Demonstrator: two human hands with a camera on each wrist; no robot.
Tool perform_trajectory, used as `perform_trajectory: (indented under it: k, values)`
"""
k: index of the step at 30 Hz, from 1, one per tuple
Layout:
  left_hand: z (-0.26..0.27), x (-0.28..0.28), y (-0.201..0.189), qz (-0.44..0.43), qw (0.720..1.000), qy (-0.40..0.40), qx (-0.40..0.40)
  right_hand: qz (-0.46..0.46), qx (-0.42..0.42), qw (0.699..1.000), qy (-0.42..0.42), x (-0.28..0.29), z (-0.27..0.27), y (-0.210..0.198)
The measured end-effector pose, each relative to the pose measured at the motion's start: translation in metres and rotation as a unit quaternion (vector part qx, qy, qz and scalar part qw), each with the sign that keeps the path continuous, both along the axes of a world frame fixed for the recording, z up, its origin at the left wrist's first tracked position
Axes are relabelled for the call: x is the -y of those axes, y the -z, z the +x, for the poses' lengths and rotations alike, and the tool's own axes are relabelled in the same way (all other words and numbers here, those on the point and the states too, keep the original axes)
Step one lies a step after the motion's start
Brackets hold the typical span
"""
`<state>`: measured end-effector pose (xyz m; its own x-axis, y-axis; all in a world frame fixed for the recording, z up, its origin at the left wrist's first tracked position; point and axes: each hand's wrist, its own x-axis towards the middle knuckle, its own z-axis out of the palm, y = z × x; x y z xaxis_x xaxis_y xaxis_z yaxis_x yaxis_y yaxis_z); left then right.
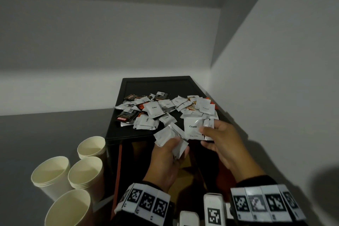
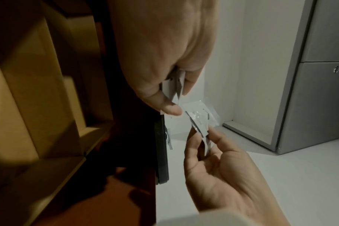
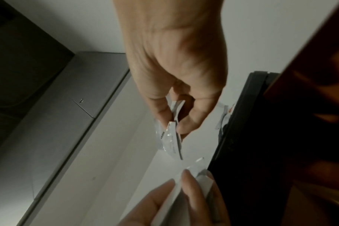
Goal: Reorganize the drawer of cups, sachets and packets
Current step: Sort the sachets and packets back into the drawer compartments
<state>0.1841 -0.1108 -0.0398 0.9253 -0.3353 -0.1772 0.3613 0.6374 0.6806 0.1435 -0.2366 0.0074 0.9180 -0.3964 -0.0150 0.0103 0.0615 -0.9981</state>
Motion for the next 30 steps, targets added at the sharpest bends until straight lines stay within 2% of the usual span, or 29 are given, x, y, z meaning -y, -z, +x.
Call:
perform_trajectory:
  k: [1,3,5,7,11,15,18,21,23,25,28,30]
  values:
    - [0.001,0.0,0.0,0.005,1.0,-0.004,0.012,-0.02,0.007,1.0,0.008,-0.002,-0.001,0.001]
    - [0.001,0.0,0.001,0.015,0.999,-0.012,0.04,-0.148,0.02,0.988,0.036,-0.007,-0.003,0.003]
    - [0.002,0.0,0.002,0.029,0.997,-0.01,0.075,-0.302,0.029,0.952,0.037,-0.015,-0.007,0.006]
    - [0.001,-0.001,0.004,0.043,0.993,0.008,0.113,-0.368,0.05,0.928,-0.009,-0.024,-0.01,0.011]
    - [0.005,-0.006,0.007,0.059,0.987,0.036,0.145,-0.387,0.069,0.918,-0.057,-0.03,-0.01,0.016]
    - [0.005,-0.006,0.008,0.053,0.987,0.055,0.145,-0.382,0.036,0.918,-0.105,-0.023,-0.009,0.015]
    - [0.005,-0.004,0.006,0.038,0.996,0.041,0.07,-0.352,0.031,0.933,-0.066,-0.014,-0.008,0.01]
    - [0.006,-0.003,0.004,0.021,0.998,0.043,0.031,-0.282,0.083,0.956,0.022,-0.005,-0.009,0.005]
    - [0.007,-0.003,0.004,0.007,0.999,0.046,0.017,-0.297,0.145,0.943,0.042,-0.003,-0.009,0.006]
    - [0.005,-0.004,0.003,-0.003,0.998,0.056,0.013,-0.348,0.165,0.923,0.014,-0.004,-0.009,0.009]
    - [0.003,-0.004,0.001,-0.005,0.997,0.075,0.018,-0.447,0.135,0.882,-0.063,-0.009,-0.006,0.02]
    - [0.002,-0.005,0.0,-0.003,0.996,0.084,0.022,-0.467,0.104,0.87,-0.123,-0.013,-0.005,0.025]
